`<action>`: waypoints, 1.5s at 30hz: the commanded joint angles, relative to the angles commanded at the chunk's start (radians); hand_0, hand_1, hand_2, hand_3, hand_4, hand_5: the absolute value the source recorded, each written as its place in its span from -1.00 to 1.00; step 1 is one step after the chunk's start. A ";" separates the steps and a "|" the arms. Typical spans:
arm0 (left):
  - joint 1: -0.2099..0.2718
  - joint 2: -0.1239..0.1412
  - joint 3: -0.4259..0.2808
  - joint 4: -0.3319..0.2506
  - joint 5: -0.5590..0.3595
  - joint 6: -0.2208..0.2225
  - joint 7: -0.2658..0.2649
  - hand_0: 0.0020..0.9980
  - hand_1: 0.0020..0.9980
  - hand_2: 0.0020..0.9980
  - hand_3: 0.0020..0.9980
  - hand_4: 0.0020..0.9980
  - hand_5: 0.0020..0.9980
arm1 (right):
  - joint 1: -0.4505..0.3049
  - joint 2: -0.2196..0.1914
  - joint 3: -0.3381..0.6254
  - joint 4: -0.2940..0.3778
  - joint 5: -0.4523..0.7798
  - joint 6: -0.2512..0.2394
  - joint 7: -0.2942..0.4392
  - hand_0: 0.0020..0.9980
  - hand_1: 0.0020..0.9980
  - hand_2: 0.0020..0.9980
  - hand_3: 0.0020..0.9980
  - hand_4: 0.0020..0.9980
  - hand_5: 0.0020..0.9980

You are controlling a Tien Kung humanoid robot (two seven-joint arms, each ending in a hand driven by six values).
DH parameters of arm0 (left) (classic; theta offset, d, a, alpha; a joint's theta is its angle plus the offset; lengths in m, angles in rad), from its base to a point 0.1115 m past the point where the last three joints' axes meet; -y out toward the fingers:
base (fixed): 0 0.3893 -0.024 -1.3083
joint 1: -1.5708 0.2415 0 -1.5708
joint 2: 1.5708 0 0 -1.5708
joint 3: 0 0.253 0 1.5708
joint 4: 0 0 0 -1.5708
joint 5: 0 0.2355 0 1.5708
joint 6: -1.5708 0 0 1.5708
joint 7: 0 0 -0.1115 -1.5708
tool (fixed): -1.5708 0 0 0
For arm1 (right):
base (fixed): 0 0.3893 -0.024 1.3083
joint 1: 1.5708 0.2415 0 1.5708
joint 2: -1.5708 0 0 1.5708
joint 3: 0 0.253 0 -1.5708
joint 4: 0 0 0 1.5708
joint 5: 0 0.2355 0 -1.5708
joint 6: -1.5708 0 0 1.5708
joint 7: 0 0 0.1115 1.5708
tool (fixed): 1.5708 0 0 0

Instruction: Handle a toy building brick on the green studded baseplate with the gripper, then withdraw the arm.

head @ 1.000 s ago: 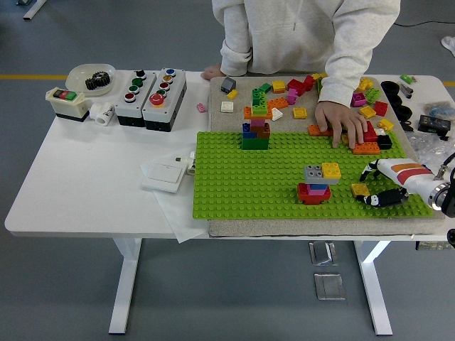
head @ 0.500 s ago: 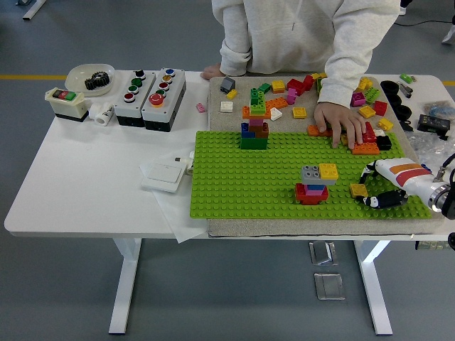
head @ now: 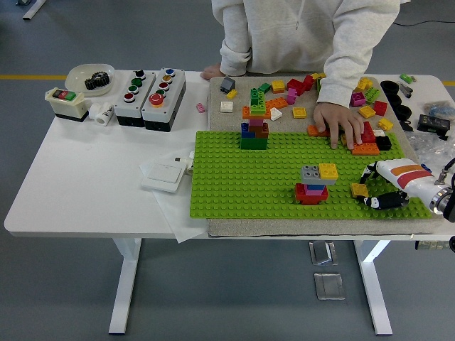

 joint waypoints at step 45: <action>0.009 0.006 -0.024 0.000 0.035 -0.003 0.004 0.57 0.42 0.28 0.12 0.17 0.23 | -0.027 -0.114 0.194 0.323 -0.017 0.032 -0.050 -0.01 0.04 0.14 0.03 0.28 -0.48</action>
